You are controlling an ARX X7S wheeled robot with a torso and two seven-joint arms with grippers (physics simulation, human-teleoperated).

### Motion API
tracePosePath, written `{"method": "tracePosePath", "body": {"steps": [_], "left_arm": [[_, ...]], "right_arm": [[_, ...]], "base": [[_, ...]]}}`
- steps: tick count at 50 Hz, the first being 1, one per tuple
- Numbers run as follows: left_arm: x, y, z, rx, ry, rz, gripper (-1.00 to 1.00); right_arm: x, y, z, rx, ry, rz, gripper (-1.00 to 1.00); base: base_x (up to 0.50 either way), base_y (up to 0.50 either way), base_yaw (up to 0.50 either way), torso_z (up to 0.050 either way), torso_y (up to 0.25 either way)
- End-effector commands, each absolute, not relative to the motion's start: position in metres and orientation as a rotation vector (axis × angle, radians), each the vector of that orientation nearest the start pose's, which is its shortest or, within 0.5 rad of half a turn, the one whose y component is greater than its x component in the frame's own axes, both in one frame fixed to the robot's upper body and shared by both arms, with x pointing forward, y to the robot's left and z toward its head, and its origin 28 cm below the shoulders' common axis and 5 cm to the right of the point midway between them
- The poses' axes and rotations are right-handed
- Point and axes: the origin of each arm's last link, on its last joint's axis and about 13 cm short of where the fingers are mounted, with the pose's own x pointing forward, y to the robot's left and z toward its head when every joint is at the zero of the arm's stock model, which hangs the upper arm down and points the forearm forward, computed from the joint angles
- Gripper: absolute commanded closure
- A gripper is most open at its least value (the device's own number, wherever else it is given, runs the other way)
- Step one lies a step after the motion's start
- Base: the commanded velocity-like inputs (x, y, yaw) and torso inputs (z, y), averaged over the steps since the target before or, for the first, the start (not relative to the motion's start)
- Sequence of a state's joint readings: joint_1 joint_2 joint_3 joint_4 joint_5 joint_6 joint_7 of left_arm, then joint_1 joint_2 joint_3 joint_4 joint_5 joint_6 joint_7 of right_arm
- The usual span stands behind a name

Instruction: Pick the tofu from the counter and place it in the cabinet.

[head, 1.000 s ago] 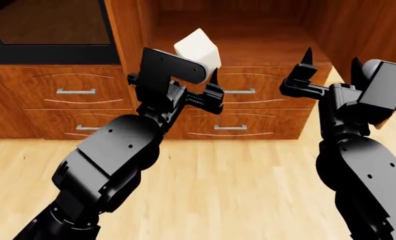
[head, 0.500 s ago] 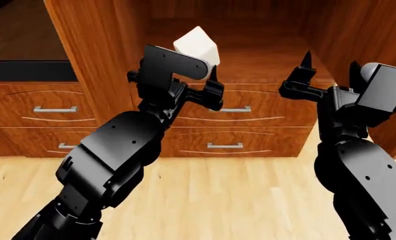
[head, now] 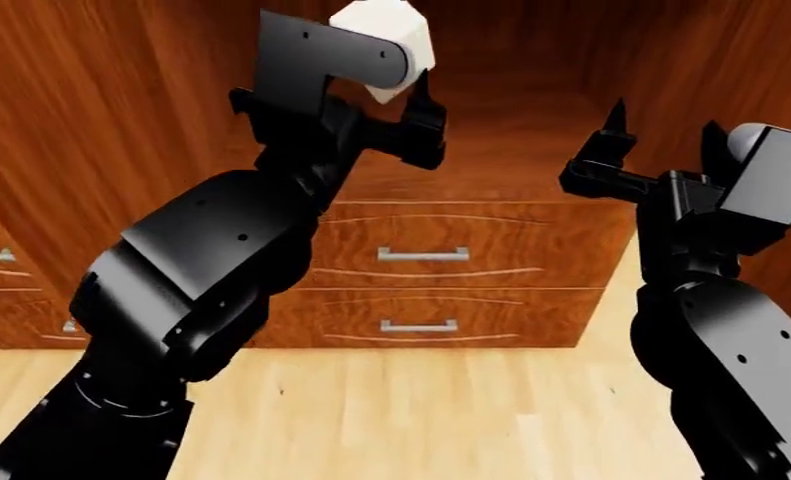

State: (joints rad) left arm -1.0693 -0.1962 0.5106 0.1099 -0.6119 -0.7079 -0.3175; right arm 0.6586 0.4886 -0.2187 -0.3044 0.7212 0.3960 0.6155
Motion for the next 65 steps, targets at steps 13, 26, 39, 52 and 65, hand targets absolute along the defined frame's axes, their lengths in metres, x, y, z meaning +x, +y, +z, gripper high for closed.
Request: {"method": "tracePosePath", "body": {"steps": [13, 26, 39, 52, 65], "left_arm": [[0.307, 0.151, 0.334, 0.091, -0.353, -0.294, 1.00], [0.326, 0.167, 0.350, 0.084, -0.353, -0.230, 1.00], [0.362, 0.173, 0.369, 0.187, -0.253, -0.222, 1.00], [0.370, 0.169, 0.371, 0.238, -0.228, -0.232, 1.00], [0.371, 0.171, 0.384, 0.230, -0.250, -0.217, 1.00]], "right_arm": [[0.284, -0.130, 0.225, 0.164, -0.365, -0.149, -1.00], [0.285, -0.128, 0.222, 0.075, -0.378, -0.121, -1.00], [0.288, -0.132, 0.216, 0.102, -0.350, -0.179, -1.00], [0.292, -0.139, 0.213, 0.158, -0.331, -0.225, -1.00], [0.294, -0.137, 0.209, 0.155, -0.319, -0.229, -1.00]], "base": [[0.35, -0.36, 0.00, 0.000, 0.001], [0.43, -0.07, 0.00, 0.000, 0.002], [0.34, 0.36, 0.00, 0.000, 0.001], [0.45, 0.13, 0.00, 0.000, 0.002], [0.50, 0.00, 0.00, 0.000, 0.002]]}}
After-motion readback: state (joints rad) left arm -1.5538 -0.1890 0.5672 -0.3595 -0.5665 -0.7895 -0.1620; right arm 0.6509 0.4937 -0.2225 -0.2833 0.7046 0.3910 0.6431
